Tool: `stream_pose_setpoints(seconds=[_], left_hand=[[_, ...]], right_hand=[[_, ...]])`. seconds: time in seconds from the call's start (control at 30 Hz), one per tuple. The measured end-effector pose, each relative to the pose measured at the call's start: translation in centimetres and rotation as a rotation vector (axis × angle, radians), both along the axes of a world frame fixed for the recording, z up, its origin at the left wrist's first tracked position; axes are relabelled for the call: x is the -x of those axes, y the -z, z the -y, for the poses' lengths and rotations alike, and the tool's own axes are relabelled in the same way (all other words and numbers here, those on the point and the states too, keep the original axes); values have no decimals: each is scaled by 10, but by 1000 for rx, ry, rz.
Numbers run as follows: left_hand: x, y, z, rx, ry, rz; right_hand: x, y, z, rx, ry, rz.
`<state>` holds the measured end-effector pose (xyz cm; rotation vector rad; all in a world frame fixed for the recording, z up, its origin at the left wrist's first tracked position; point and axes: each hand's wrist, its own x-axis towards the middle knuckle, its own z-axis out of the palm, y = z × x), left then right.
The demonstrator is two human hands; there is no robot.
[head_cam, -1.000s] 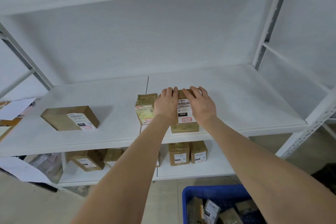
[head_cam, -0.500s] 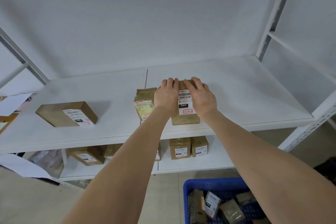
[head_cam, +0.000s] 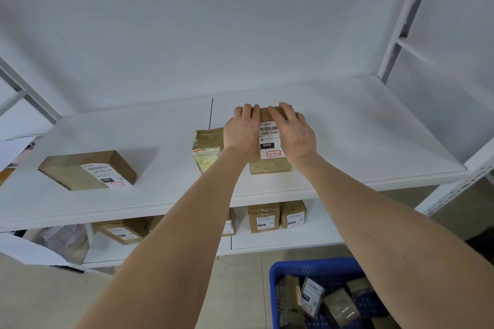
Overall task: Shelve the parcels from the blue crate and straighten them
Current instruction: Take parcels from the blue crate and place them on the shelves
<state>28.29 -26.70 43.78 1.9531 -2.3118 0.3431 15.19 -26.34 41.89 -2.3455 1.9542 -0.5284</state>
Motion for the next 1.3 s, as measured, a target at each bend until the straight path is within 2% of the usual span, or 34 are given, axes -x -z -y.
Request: stream_pose_setpoints(seconds=[0.27, 0.6, 1.17, 1.3], left_hand=[[-2, 0, -7, -11, 22, -73], [0, -13, -21, -103, -77, -172], [9, -41, -68, -145, -136, -132], [19, -38, -91, -95, -156, -80]], right_hand=[[-4, -1, -3, -15, 18, -41], [-1, -13, -15, -34, 55, -134], [10, -26, -49, -73, 39, -148], [18, -26, -79, -8, 7, -108]])
